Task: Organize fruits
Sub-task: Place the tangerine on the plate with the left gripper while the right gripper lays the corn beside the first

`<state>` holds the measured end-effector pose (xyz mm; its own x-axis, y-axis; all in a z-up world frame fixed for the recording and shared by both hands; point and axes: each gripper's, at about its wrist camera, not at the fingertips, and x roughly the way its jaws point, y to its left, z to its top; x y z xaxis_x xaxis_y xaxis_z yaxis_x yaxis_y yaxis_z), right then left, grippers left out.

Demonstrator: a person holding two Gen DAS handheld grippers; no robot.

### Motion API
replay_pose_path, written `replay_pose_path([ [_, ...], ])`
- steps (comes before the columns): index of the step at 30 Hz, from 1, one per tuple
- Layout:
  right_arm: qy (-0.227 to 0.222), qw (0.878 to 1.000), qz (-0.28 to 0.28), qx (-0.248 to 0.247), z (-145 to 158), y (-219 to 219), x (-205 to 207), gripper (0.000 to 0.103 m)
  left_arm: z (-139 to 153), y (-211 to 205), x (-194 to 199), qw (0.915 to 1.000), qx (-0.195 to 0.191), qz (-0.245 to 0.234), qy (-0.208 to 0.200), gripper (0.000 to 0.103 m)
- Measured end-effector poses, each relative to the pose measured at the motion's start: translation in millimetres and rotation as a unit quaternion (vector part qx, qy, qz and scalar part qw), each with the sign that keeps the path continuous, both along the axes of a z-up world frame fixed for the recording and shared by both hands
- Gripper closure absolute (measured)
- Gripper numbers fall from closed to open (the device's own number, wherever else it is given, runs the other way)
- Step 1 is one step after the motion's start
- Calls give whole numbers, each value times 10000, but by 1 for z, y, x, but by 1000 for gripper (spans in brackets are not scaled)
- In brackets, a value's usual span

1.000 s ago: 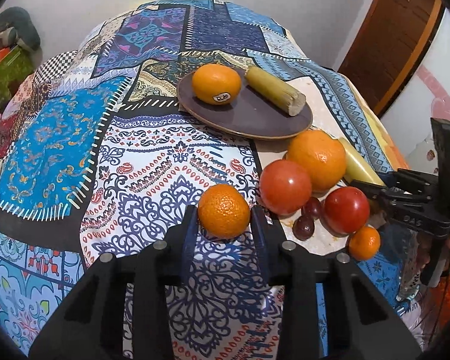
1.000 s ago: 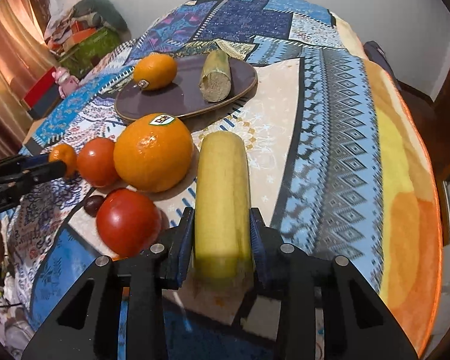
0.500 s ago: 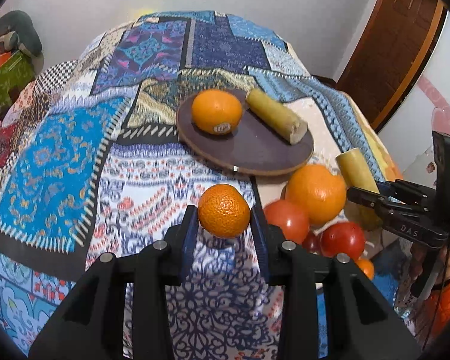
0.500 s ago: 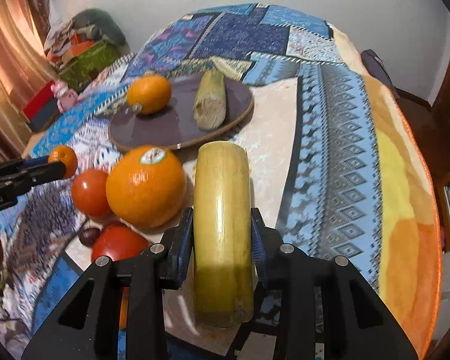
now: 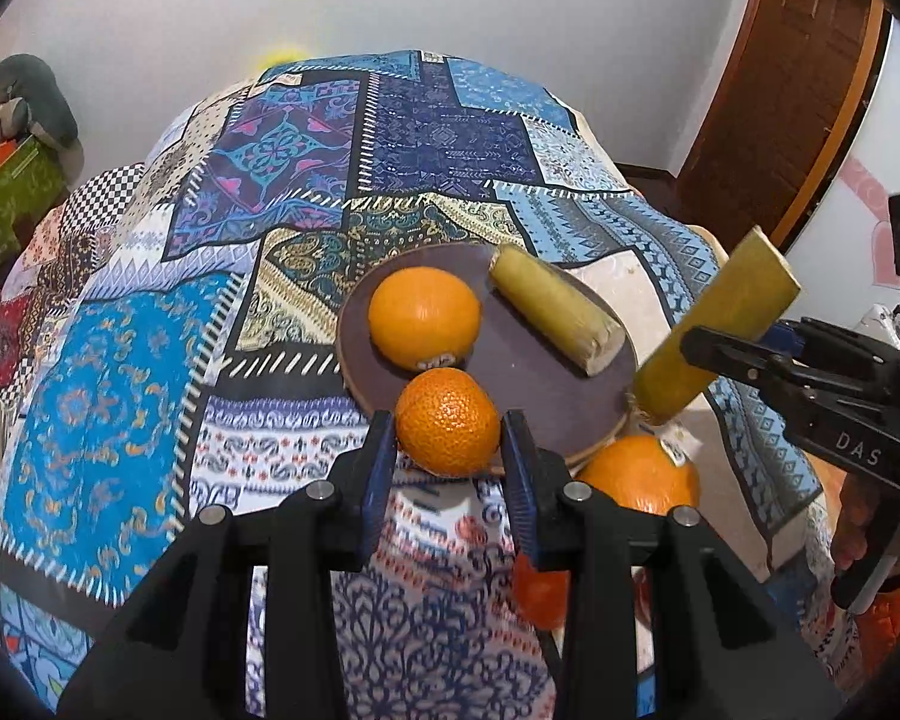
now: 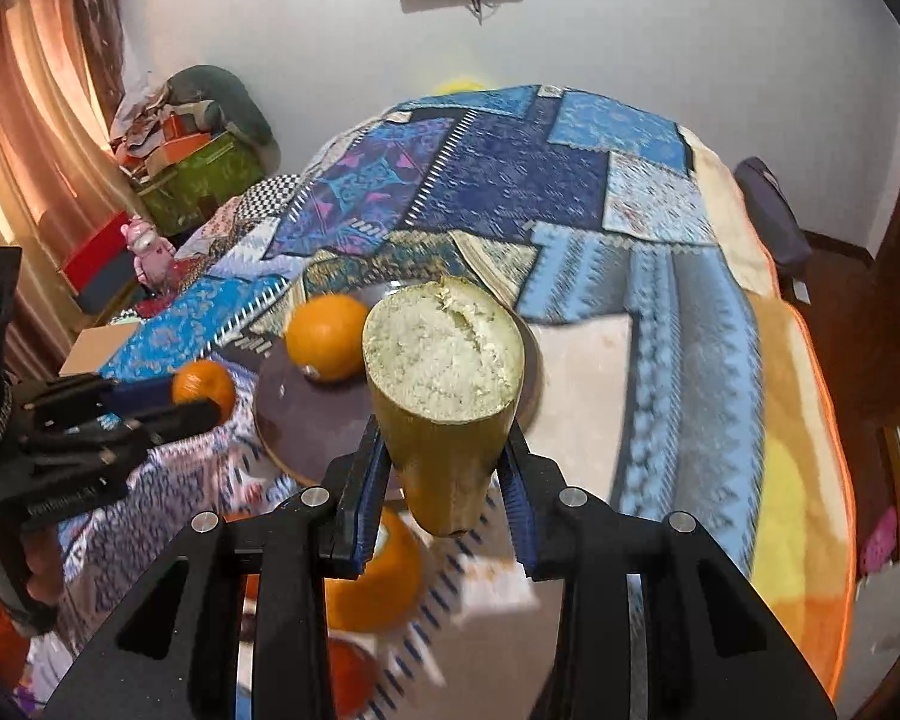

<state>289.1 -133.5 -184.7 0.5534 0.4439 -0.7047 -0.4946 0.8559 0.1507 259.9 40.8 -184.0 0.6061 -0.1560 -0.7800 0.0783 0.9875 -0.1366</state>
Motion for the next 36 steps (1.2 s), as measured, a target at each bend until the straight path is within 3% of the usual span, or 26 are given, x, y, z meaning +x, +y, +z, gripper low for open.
replay_pose_path([
  [12,286,9983,454,-247,-20,44,28,71,-26,-2,35,9998,91,12,177,68],
  [30,567,9961,524,-426,-40,66,61,71,-47,4,49,9994,-22,6,357,67],
  [36,613,9958,494,-474,-41,64,60,70,-45,4,48,9995,32,58,304,59],
])
